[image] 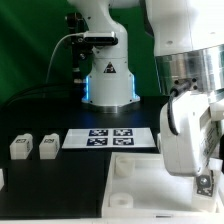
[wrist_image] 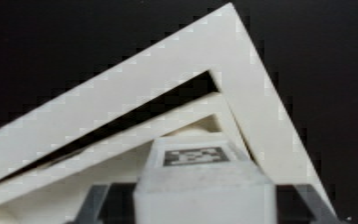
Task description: Assemble one leg
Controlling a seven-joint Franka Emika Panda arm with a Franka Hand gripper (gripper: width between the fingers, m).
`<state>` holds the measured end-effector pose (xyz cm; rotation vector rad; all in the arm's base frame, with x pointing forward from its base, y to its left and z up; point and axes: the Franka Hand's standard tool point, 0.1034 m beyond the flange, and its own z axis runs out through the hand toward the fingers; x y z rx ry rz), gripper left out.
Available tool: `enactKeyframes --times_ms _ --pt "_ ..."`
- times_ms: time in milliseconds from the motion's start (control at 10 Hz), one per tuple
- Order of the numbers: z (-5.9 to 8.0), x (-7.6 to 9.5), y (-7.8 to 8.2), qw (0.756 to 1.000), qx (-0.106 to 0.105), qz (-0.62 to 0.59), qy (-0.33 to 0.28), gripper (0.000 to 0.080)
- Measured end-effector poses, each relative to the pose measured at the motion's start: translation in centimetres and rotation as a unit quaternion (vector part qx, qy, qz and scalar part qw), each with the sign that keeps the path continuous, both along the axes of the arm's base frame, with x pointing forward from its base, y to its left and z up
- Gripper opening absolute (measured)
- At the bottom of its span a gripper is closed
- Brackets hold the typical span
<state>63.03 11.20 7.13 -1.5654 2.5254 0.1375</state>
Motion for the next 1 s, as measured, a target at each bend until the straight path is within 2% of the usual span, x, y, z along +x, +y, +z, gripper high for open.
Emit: enactKeyframes --times_ms 100,200,300,400,600,1000 --pt "0.1 0.0 0.2 1.0 0.0 0.001 -0.002 0.0366" --pt "0.7 -0.4 0.6 1.0 0.0 0.006 -0.007 0.0502" --pt "1.6 -0.7 0.7 1.0 0.002 0.012 -0.011 0.0502" --pt "2.5 -0.8 0.6 1.0 0.003 0.016 -0.017 0.0625" --pt "4.1 -1.2 0.5 0.999 0.006 0.021 -0.025 0.0648" --pt "3.8 -1.4 0.5 0.999 0.005 0.024 -0.022 0.0649"
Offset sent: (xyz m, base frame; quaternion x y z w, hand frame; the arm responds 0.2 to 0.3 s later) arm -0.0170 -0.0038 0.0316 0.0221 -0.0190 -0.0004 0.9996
